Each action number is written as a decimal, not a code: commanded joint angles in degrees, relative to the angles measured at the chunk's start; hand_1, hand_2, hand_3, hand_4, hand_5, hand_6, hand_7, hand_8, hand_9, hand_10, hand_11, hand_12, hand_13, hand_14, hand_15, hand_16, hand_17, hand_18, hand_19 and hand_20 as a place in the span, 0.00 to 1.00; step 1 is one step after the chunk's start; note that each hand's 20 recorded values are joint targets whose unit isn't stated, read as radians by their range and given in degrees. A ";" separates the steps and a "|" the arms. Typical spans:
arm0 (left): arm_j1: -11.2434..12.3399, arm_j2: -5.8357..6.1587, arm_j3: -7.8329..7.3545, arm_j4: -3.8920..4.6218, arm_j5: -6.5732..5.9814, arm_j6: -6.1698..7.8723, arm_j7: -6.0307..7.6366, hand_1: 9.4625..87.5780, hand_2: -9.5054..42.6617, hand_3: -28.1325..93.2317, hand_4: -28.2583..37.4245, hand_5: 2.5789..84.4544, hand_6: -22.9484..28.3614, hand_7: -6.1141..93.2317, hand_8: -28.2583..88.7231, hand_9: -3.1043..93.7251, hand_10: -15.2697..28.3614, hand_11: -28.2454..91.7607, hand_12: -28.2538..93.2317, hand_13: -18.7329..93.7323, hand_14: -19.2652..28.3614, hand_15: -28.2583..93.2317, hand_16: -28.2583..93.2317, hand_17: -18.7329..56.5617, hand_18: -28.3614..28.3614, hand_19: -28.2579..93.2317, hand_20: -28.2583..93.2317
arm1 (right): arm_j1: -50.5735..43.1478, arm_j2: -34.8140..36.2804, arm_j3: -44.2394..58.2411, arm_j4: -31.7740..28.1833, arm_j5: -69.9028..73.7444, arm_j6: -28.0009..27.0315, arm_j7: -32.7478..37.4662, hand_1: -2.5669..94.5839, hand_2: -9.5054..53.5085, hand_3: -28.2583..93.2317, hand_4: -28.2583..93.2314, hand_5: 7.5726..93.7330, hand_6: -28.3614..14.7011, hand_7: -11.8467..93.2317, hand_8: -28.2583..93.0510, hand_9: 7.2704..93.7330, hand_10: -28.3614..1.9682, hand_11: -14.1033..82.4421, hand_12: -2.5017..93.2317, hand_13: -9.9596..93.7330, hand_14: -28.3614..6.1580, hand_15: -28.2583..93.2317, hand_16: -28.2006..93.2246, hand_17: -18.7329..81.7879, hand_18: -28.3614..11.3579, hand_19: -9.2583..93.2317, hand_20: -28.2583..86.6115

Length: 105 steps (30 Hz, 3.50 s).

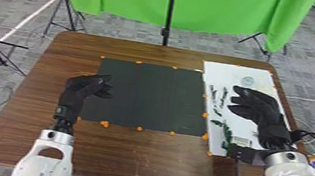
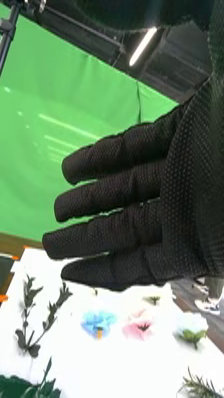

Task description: Arrange flowers

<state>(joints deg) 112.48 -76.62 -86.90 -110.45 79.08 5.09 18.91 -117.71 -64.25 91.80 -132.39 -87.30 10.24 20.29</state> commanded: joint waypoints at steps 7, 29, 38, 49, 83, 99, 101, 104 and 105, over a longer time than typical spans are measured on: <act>-0.59 -0.76 1.16 1.00 1.74 -2.28 0.58 0.47 0.21 0.62 0.24 0.76 0.58 0.16 0.20 0.72 0.70 0.43 0.35 0.73 0.79 0.57 0.21 0.52 0.90 0.75 0.41 | 0.35 1.21 -1.55 0.34 -5.50 2.68 -0.02 0.21 0.00 0.80 0.07 0.45 0.52 0.25 0.16 0.55 0.43 0.24 0.20 0.59 0.38 0.37 0.38 0.47 0.28 0.27 0.56; -0.14 1.72 0.02 -0.43 1.41 0.01 -1.17 0.46 0.22 0.62 0.25 0.76 0.58 0.16 0.20 0.72 0.70 0.42 0.35 0.73 0.79 0.57 0.21 0.52 0.90 0.76 0.39 | 3.88 6.03 -11.03 1.74 -54.89 -16.94 22.18 0.38 0.00 0.72 0.04 0.65 0.50 0.31 0.20 0.85 0.46 0.48 0.31 1.00 0.79 0.67 0.45 0.76 0.28 1.00 0.64; 0.30 2.05 0.03 -0.78 1.40 0.34 -1.87 0.46 0.22 0.62 0.25 0.76 0.58 0.16 0.20 0.72 0.70 0.42 0.35 0.73 0.79 0.57 0.21 0.51 0.90 0.76 0.39 | 6.54 5.23 -13.53 4.94 -58.54 -22.99 24.34 0.38 0.00 0.71 0.04 0.66 0.47 0.32 0.21 0.86 0.44 0.45 0.31 1.00 0.80 0.68 0.45 0.80 0.35 1.00 0.66; 0.65 2.28 0.52 -0.84 1.31 0.19 -2.61 0.46 0.22 0.62 0.25 0.76 0.58 0.16 0.20 0.71 0.70 0.42 0.35 0.73 0.79 0.57 0.21 0.51 0.90 0.77 0.39 | 6.73 3.64 -16.91 8.70 -60.67 -22.99 24.58 0.40 0.00 0.69 0.05 0.68 0.46 0.32 0.21 0.89 0.44 0.45 0.31 1.00 0.83 0.71 0.42 0.83 0.39 1.00 0.65; 1.90 4.31 -0.96 0.09 -0.78 0.48 -3.25 0.44 0.23 0.63 0.24 0.75 0.59 0.16 0.20 0.71 0.71 0.42 0.35 0.73 0.80 0.57 0.21 0.51 0.90 0.77 0.38 | 12.55 6.16 -16.02 5.07 -43.85 -9.52 28.80 0.70 0.00 0.66 0.21 0.67 0.55 0.54 0.46 0.94 0.55 0.63 0.37 1.00 0.92 0.81 0.37 0.93 0.50 1.00 0.64; -3.94 13.91 0.66 8.42 -12.54 5.12 1.91 0.35 0.29 0.65 0.20 0.75 0.59 0.15 0.20 0.70 0.72 0.42 0.35 0.71 0.82 0.56 0.21 0.49 0.90 0.75 0.38 | 38.21 3.98 -36.64 12.63 -23.52 1.01 27.81 0.69 0.00 0.67 0.23 0.68 0.54 0.54 0.46 0.95 0.55 0.62 0.36 1.00 0.92 0.81 0.37 0.93 0.50 1.00 0.63; -5.01 14.79 1.47 9.69 -15.79 6.24 3.16 0.31 0.33 0.67 0.14 0.75 0.59 0.15 0.20 0.70 0.72 0.42 0.35 0.71 0.83 0.56 0.21 0.49 0.91 0.75 0.39 | 40.78 1.99 -40.10 15.75 -22.16 1.46 27.14 0.69 0.00 0.67 0.23 0.68 0.54 0.54 0.46 0.95 0.55 0.62 0.36 1.00 0.92 0.81 0.37 0.93 0.51 1.00 0.63; -6.34 14.68 2.45 11.21 -17.93 8.83 4.45 0.26 0.42 0.70 0.05 0.75 0.59 0.15 0.20 0.71 0.73 0.42 0.35 0.72 0.83 0.56 0.21 0.50 0.91 0.75 0.39 | 42.04 -0.03 -43.93 18.92 -23.80 1.24 25.32 0.69 0.00 0.68 0.23 0.68 0.54 0.54 0.46 0.95 0.55 0.62 0.35 1.00 0.91 0.81 0.36 0.93 0.50 1.00 0.63; -6.92 14.59 2.88 11.93 -17.84 9.50 5.01 0.24 0.45 0.70 0.03 0.75 0.60 0.15 0.20 0.71 0.73 0.42 0.35 0.72 0.84 0.56 0.21 0.50 0.91 0.75 0.39 | 42.68 -0.76 -45.14 20.22 -23.56 1.51 24.96 0.68 0.00 0.68 0.23 0.68 0.54 0.54 0.46 0.95 0.55 0.62 0.35 1.00 0.91 0.81 0.36 0.93 0.51 1.00 0.63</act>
<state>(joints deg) 108.41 -61.85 -85.04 -101.19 65.09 11.11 21.92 -80.62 -58.89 53.48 -117.60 -110.74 10.95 48.79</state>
